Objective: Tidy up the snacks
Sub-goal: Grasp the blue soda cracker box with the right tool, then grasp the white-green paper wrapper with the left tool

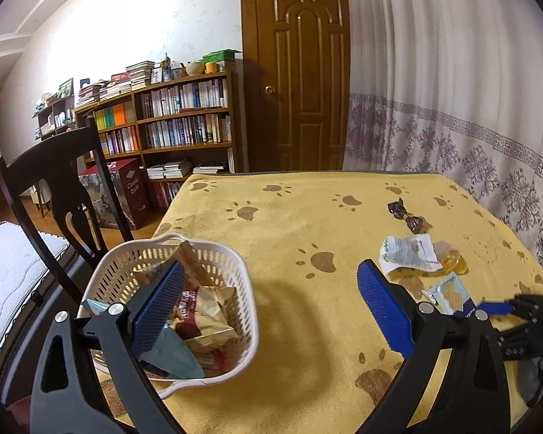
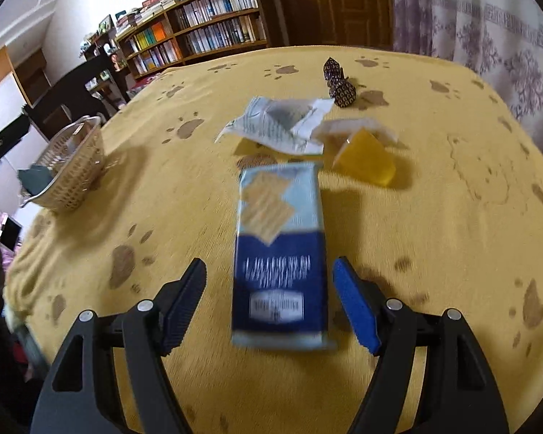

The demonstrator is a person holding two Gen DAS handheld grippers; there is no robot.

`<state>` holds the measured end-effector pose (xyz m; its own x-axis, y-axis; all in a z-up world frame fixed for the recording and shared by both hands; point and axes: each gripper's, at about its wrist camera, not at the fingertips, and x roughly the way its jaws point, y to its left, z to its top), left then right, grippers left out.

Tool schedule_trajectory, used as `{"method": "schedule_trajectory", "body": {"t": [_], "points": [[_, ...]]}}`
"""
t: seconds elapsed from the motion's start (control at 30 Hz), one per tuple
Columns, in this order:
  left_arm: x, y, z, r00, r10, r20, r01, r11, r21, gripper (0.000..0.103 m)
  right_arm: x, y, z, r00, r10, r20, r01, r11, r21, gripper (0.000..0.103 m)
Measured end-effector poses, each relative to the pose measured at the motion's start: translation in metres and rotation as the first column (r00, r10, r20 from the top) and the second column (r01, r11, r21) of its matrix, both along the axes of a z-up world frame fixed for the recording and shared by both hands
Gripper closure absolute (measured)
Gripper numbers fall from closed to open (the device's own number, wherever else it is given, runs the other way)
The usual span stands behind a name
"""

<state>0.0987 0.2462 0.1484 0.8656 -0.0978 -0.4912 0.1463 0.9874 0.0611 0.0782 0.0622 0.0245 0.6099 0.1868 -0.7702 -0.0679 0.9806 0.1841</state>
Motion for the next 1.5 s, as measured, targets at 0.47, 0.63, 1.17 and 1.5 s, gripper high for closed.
{"method": "schedule_trajectory", "body": {"t": [0.47,0.63,1.17,1.5], "points": [[0.015,-0.009,-0.022,0.996,-0.021,-0.087,0.020,1.000,-0.010,0.006,0.009,0.010,-0.010,1.000,-0.016,0.023,0.020,0.988,-0.156,0.053],[0.023,-0.026,-0.032,0.991,-0.057,-0.124,0.056,0.998,-0.013,0.006,-0.007,-0.010,-0.001,0.997,-0.046,0.054,0.052,0.992,-0.117,0.053],[0.086,-0.138,-0.083,0.936,-0.222,-0.275,0.263,0.957,0.123,0.006,-0.021,-0.084,-0.015,0.991,-0.124,0.049,0.125,0.992,-0.014,0.053],[0.131,-0.202,-0.122,0.888,-0.310,-0.339,0.398,0.888,0.231,0.006,-0.021,-0.097,-0.018,0.991,-0.115,0.062,0.109,0.990,0.090,0.053]]}}
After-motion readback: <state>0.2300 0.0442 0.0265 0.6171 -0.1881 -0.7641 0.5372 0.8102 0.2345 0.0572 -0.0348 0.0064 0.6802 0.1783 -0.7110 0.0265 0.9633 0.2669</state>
